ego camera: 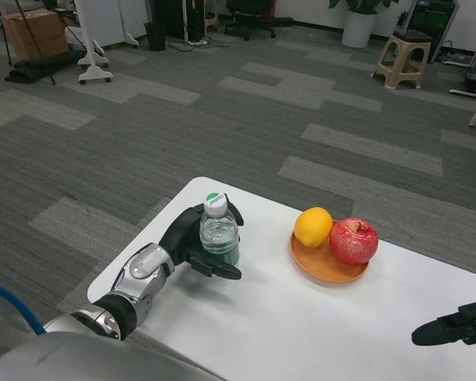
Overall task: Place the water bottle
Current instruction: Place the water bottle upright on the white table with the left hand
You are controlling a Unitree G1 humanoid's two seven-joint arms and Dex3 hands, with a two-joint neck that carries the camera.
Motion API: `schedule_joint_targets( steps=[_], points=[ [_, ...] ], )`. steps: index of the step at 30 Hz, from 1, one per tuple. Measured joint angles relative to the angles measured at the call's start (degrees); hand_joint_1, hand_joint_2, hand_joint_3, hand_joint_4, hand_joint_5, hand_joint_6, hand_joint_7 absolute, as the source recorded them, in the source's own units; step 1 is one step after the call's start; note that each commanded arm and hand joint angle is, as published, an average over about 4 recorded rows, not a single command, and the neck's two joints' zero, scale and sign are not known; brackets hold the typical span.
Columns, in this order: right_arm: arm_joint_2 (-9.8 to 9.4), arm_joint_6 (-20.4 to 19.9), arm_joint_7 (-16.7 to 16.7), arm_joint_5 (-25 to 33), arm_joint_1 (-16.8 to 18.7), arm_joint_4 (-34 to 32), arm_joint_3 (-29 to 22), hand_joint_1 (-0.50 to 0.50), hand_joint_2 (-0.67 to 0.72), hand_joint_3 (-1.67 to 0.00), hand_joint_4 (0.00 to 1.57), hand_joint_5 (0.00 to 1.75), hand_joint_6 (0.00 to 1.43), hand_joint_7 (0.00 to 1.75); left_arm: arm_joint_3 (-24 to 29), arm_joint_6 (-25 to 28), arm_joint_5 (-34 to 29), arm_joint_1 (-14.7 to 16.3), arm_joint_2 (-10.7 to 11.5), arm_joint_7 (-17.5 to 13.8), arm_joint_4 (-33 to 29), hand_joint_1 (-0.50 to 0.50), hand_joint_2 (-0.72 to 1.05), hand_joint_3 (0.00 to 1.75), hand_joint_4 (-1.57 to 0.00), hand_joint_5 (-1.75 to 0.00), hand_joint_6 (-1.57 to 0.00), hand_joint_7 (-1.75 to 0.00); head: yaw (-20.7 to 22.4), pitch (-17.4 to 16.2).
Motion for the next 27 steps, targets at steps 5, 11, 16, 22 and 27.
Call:
schedule_joint_targets(
  steps=[5, 11, 16, 22, 27],
  points=[
    [0.11, -0.01, 0.0, 0.0, 0.0, 0.0, 0.0, -0.24, 0.55, 0.0, 0.0, 0.0, 0.0, 0.0, -2.05, -0.94, -5.18, 0.32, -0.01, 0.74, 0.53, 0.47, 0.96, 0.2, -0.09, -1.75, -0.21, -1.13, 0.22, -0.01],
    [0.24, -0.01, 0.0, 0.0, 0.0, 0.0, 0.0, -0.21, 0.6, 0.0, 0.0, 0.0, 0.0, 0.0, -3.32, -1.17, -6.61, 0.5, -0.03, 1.31, 0.54, 0.32, 0.91, 0.2, 0.0, -1.46, 0.0, -0.28, 0.33, 0.07],
    [0.4, -0.01, 0.0, 0.0, 0.0, 0.0, 0.0, -0.17, 0.6, 0.0, 0.0, 0.0, 0.0, 0.0, -2.88, -0.45, -3.76, 0.6, -0.04, 1.69, -0.4, 0.26, 0.78, 0.17, 0.0, -1.28, 0.0, -0.28, 0.41, 0.04],
    [0.42, -0.01, 0.0, 0.0, 0.0, 0.0, 0.0, -0.17, 0.6, 0.0, 0.0, 0.0, 0.0, 0.0, -2.15, 0.24, -1.94, 0.79, -0.05, 2.7, -1.63, 0.07, 0.63, 0.17, 0.0, -0.8, 0.0, -0.28, 0.5, 0.23],
    [0.43, -0.01, 0.0, 0.0, 0.0, -0.02, 0.0, -0.17, 0.6, 0.0, 0.0, 0.0, 0.0, 0.0, -1.83, 0.62, -1.93, 1.22, -0.05, 3.79, -2.86, -0.11, 0.47, 0.17, 0.0, -0.41, 0.0, -0.19, 0.85, 0.27]
  ],
)
